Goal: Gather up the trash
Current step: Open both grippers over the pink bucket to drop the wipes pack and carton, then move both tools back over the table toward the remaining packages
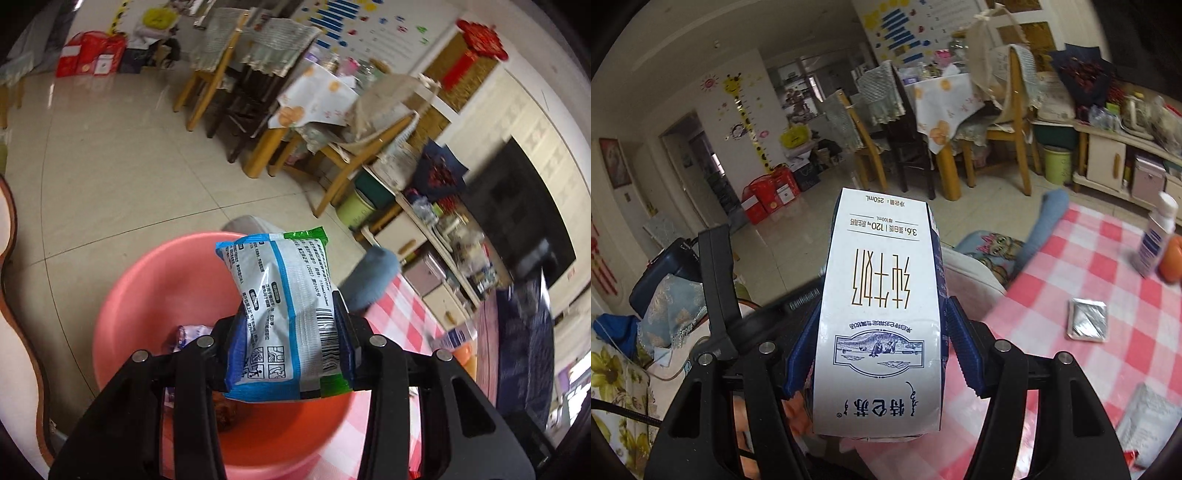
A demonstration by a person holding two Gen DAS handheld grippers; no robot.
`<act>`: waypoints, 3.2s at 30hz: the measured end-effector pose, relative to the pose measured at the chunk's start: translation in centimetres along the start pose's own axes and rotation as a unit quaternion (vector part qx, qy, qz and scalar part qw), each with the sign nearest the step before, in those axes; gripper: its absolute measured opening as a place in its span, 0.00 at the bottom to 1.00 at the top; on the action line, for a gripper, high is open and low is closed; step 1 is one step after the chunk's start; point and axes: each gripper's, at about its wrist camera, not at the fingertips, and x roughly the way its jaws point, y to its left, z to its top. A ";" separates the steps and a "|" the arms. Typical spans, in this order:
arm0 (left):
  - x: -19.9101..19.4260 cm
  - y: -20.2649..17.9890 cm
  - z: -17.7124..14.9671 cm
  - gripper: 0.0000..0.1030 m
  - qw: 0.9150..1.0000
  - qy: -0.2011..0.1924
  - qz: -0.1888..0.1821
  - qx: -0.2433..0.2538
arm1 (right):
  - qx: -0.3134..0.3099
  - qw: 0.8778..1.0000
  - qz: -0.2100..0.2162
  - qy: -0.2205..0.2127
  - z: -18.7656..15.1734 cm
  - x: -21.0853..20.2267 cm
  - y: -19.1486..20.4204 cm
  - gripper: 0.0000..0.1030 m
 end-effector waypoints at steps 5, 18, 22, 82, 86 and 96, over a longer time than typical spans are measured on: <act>0.7 2.1 0.8 0.46 1.000 -0.001 0.003 -0.026 | -0.018 0.999 -0.023 0.022 0.9 4.7 1.5 0.80; -1.4 1.7 1.3 0.84 0.996 -0.083 0.038 0.003 | 0.052 0.994 -0.095 -0.027 -2.7 -0.7 -3.2 0.85; -2.1 0.1 0.9 0.88 0.995 -0.097 0.014 0.029 | 0.064 0.990 -0.120 -0.035 -4.7 -3.5 -4.6 0.85; -7.7 -21.2 -22.7 0.89 0.896 0.082 -0.070 0.431 | 0.129 0.936 -0.278 -0.176 -19.5 -28.8 -18.0 0.92; -7.0 -21.6 -23.8 0.89 0.894 0.108 -0.062 0.430 | 0.127 0.933 -0.287 -0.177 -20.0 -29.6 -18.5 0.92; -5.3 -22.1 -26.1 0.89 0.897 0.156 -0.050 0.411 | 0.144 0.927 -0.292 -0.184 -20.7 -31.1 -20.1 0.92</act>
